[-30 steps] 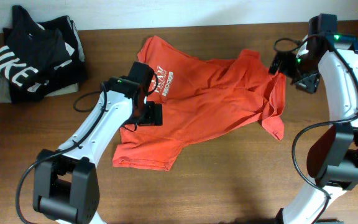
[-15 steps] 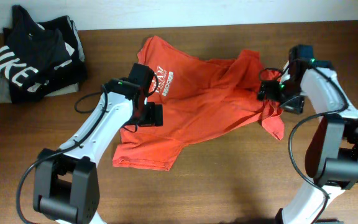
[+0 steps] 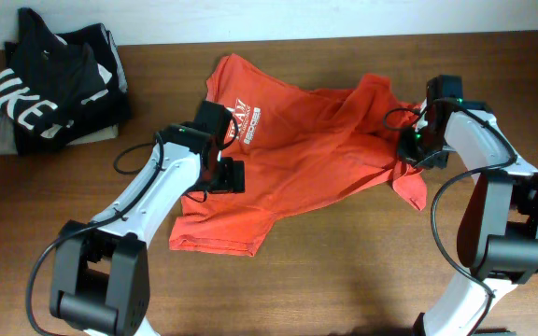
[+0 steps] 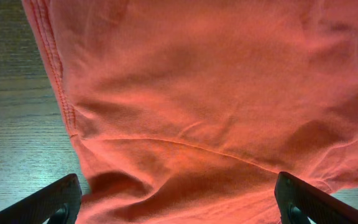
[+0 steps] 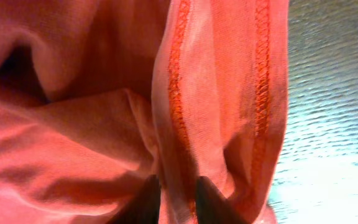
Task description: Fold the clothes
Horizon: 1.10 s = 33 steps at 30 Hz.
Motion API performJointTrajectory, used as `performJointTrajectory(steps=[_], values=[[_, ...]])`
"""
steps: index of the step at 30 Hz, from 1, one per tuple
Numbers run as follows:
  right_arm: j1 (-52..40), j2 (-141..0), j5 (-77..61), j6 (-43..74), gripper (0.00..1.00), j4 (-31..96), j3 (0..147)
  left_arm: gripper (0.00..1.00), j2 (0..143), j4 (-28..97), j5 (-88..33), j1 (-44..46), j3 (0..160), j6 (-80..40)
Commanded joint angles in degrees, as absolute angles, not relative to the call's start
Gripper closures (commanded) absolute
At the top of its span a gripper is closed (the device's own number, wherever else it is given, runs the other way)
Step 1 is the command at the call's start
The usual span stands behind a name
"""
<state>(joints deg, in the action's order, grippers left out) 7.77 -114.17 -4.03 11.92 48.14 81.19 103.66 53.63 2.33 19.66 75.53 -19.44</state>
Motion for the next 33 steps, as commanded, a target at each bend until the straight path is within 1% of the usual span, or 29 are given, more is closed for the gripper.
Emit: performJointTrajectory(steps=[1, 7, 10, 14, 16, 24, 25, 26, 27, 28, 33], values=[[7.5, -114.0, -1.7, 12.7, 0.96, 48.1, 80.8, 0.01, 104.2, 53.4, 2.3, 19.9, 75.0, -18.8], [7.6, -113.9, 1.1, 12.9, 0.96, 48.4, 80.9, 0.01, 104.2, 53.2, 2.3, 19.9, 75.0, -18.8], [8.6, -113.9, 1.1, 12.9, 0.96, 51.1, 83.3, 0.01, 104.2, 52.9, 2.3, 19.9, 75.0, -18.8], [13.5, -113.9, 1.1, 12.8, 0.96, 56.6, 91.7, 0.01, 104.2, 52.9, 2.3, 19.9, 75.0, -18.8], [15.6, -113.9, 1.2, 12.2, 0.96, 57.0, 94.4, 0.01, 104.2, 52.9, 2.3, 19.9, 75.0, -18.8], [20.7, -113.9, 5.1, 12.5, 0.96, 55.5, 95.5, 0.01, 104.2, 52.5, 2.3, 19.9, 75.0, -18.8], [21.6, -113.9, 6.8, 14.2, 0.92, 56.7, 96.0, 0.01, 104.2, 52.5, 2.3, 19.9, 75.0, -18.8], [22.4, -113.9, 6.9, 14.4, 0.67, 58.4, 96.9, 0.01, 104.2, 52.5, 2.3, 19.9, 75.0, -18.8], [23.2, -113.9, 6.8, 14.4, 0.26, 60.8, 98.7, 0.01, 104.2, 52.5, 2.3, 19.9, 75.0, -18.8], [23.7, -113.9, 6.2, 14.4, 0.01, 62.8, 100.6, 0.01, 104.2, 52.5, 2.3, 19.9, 75.0, -18.8], [23.6, -113.9, -2.0, 14.4, 0.01, 73.5, 110.7, 0.01, 104.2, 52.5, 2.3, 19.9, 75.0, -18.8]])
